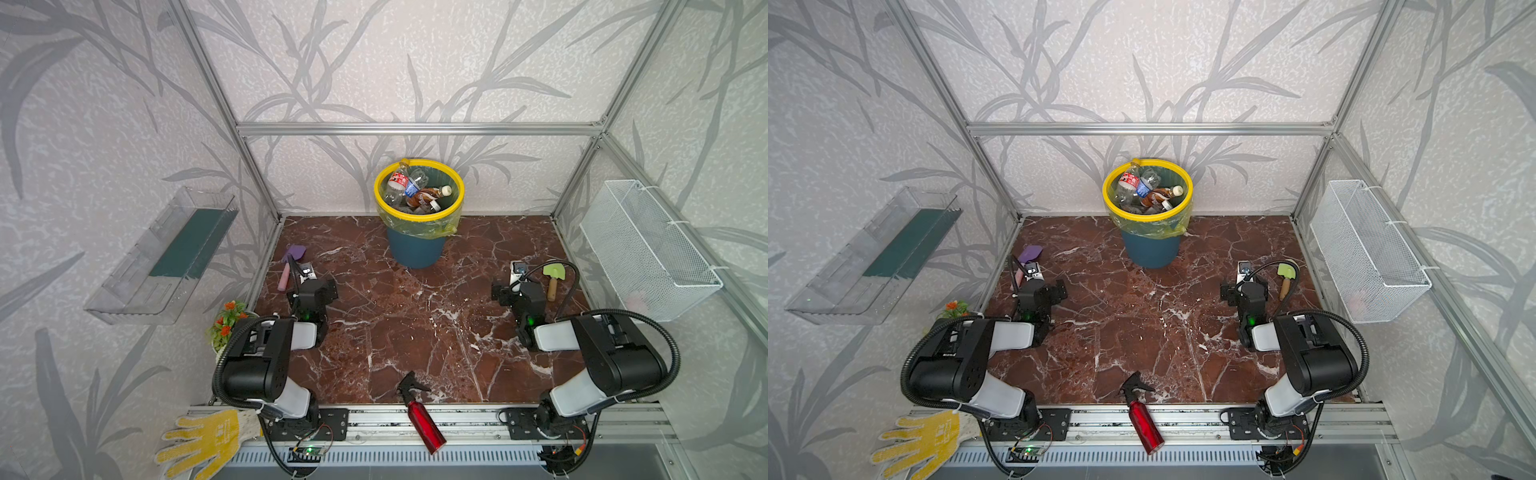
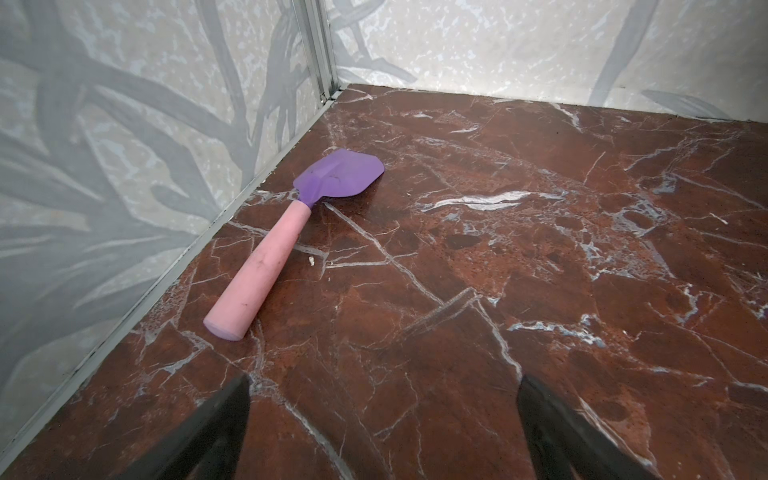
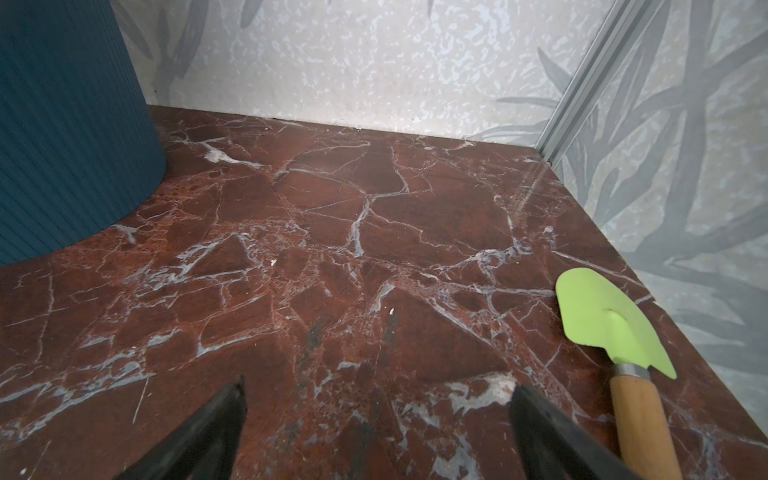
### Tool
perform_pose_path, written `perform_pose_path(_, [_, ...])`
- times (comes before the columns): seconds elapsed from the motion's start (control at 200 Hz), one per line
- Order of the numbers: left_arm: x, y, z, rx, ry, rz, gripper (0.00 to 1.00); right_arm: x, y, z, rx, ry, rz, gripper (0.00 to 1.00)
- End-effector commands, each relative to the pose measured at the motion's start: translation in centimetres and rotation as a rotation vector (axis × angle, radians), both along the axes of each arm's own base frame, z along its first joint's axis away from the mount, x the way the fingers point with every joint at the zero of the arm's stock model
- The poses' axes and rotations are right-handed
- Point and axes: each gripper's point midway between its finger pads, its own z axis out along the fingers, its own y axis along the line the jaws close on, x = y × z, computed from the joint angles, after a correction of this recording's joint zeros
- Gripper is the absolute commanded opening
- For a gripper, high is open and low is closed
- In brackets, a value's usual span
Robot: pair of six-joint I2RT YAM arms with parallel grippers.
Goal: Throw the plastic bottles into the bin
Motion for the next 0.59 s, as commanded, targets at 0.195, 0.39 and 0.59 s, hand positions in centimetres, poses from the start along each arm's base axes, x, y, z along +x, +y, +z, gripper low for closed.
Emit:
perform_pose_path(0.195, [0.6,0.1,1.3,0.007,-0.035,-0.004,0.99,-2.1,2.7,1.6,-0.006,-0.159,0.192,0.99])
perform_pose_path(0.39, [0.6,0.1,1.4,0.007,-0.036,-0.004,0.99,-0.9,3.8,1.1,-0.012,-0.091,0.257,0.99])
perform_pose_path(0.59, [0.6,0.1,1.3,0.007,-0.035,-0.003,0.99,-0.5,-0.1,1.1,0.011,-0.084,0.015,0.99])
